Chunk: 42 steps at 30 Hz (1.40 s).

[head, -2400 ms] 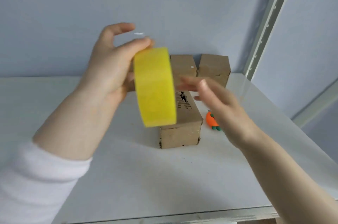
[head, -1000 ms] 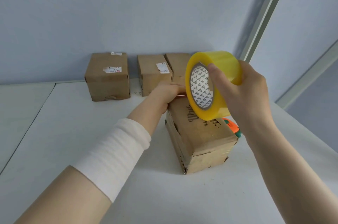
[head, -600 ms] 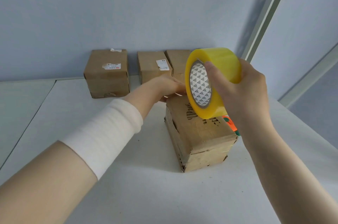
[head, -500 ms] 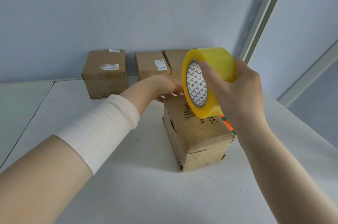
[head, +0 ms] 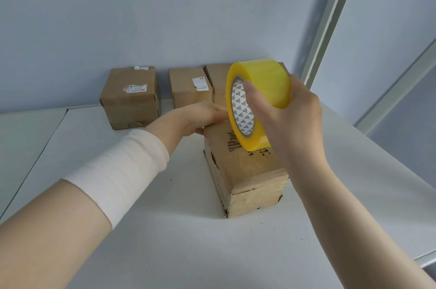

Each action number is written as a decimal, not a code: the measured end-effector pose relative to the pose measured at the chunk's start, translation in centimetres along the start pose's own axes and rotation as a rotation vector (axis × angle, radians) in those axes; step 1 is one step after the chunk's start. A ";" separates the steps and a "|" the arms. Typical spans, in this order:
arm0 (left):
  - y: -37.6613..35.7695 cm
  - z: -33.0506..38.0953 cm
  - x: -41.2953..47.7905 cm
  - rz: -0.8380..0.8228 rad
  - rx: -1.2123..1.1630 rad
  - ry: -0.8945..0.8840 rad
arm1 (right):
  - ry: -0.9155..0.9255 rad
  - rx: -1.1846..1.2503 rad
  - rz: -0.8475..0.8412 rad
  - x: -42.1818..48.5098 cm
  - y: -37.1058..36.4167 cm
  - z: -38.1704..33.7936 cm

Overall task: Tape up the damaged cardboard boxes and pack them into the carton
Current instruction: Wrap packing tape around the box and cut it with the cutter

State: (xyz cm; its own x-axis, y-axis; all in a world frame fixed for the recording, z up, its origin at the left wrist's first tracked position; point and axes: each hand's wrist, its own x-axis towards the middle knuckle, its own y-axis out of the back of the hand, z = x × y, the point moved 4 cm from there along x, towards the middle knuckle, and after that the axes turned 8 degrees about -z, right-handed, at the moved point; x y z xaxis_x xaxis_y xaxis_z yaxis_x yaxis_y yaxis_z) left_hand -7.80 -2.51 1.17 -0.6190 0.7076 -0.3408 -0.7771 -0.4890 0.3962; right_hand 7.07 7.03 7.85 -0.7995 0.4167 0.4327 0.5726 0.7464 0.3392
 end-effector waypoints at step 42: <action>-0.4 0.4 -0.2 0.262 0.101 -0.054 | 0.000 0.429 -0.262 -10.6 5.7 0.3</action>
State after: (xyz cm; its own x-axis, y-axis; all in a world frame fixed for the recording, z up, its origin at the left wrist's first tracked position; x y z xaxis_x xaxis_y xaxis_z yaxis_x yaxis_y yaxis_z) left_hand -7.32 -2.22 1.46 -0.7883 0.5910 -0.1709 -0.5744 -0.6073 0.5489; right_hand 18.80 6.99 4.96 -0.9063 0.1862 0.3793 0.2258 0.9722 0.0622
